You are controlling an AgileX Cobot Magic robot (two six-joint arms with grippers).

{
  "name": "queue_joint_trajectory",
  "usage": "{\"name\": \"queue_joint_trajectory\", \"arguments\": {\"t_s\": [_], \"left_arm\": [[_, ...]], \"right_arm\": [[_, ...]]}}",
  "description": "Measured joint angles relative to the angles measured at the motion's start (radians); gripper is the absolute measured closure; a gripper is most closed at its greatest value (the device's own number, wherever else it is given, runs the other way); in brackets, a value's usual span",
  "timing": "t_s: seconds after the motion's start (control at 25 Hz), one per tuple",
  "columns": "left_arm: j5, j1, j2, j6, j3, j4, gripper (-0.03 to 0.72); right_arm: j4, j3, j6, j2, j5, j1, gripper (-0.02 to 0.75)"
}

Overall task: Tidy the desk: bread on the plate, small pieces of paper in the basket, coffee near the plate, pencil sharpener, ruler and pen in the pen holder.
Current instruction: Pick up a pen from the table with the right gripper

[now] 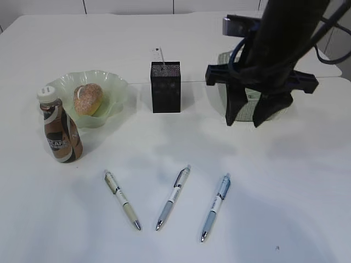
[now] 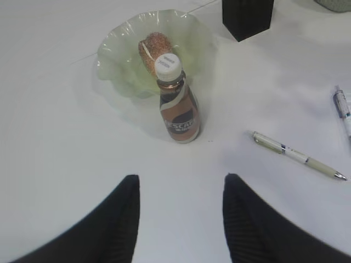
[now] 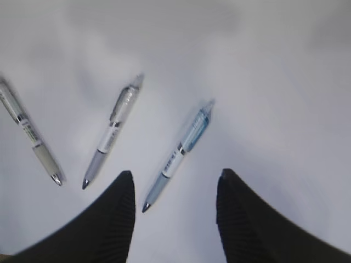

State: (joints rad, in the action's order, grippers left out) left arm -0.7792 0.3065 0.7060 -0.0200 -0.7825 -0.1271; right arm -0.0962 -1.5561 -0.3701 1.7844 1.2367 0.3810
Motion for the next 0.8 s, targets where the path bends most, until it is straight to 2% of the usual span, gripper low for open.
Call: {"name": "queue_joint_trajectory", "arguments": {"t_s": [0.28,0.4,0.56,0.64,0.8], "left_arm": [[0.000,0.000,0.000,0.000,0.000,0.024,0.340],[-0.002,0.000,0.000,0.000,0.000,0.029,0.340],[-0.002,0.000,0.000,0.000,0.000,0.035,0.340],[-0.002,0.000,0.000,0.000,0.000,0.037,0.340],[-0.003,0.000,0.000,0.000,0.000,0.040,0.341]], "right_arm": [[-0.036,0.173,-0.074,-0.055,-0.004,0.002,0.351],[-0.075,0.247,-0.126,-0.057,-0.051,0.018,0.351],[-0.084,0.258,-0.138,-0.057,-0.070,0.020,0.351],[-0.132,0.276,-0.173,-0.013,-0.177,0.034,0.351],[-0.142,0.276,-0.200,0.022,-0.231,0.036,0.351]]}}
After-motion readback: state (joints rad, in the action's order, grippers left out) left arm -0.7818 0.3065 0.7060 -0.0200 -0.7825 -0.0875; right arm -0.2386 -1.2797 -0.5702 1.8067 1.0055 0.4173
